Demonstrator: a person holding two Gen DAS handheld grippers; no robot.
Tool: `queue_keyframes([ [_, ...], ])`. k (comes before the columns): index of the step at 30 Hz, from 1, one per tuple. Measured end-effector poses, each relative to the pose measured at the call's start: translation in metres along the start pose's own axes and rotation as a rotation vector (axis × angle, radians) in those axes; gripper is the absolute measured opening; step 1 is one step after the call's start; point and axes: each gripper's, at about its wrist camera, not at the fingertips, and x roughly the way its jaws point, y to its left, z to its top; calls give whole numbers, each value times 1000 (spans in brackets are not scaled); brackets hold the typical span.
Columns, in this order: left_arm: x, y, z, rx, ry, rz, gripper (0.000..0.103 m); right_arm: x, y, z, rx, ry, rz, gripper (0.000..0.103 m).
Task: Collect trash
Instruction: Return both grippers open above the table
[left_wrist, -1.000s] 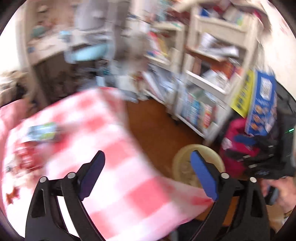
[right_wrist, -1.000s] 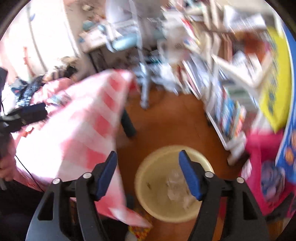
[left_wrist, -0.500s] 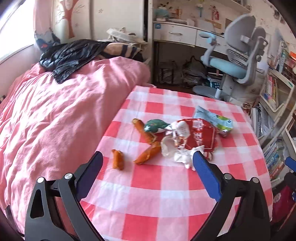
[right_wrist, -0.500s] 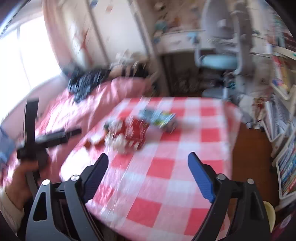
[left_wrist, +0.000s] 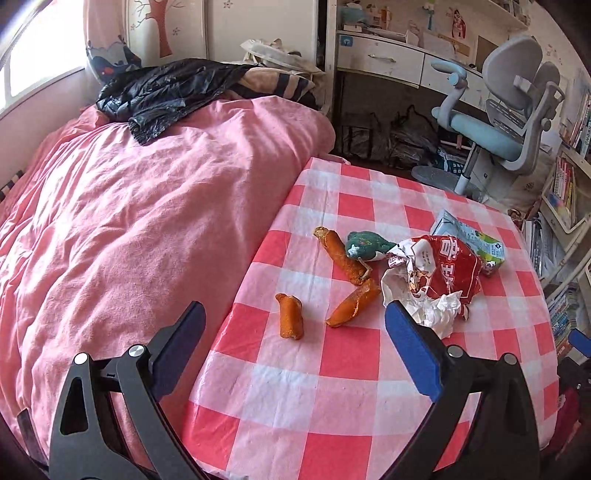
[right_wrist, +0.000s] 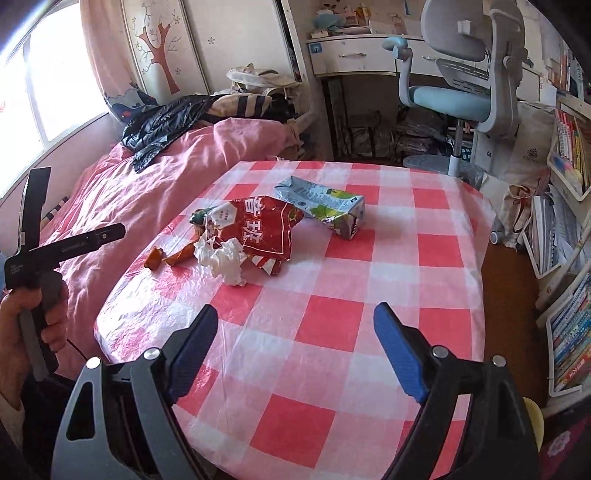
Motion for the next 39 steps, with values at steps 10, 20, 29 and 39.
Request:
queue_keyframes([
  [10, 1, 0, -1, -14, 19, -25, 94, 8, 11, -1, -78, 32, -48, 85],
  [20, 5, 3, -1, -26, 33, -21, 94, 13, 30, -4, -171, 48, -55, 86],
  [29, 7, 5, -1, -35, 41, -17, 94, 14, 33, -4, -176, 48, -55, 87],
  [39, 8, 5, -2, -34, 46, -16, 94, 16, 36, -4, -186, 52, -55, 87],
])
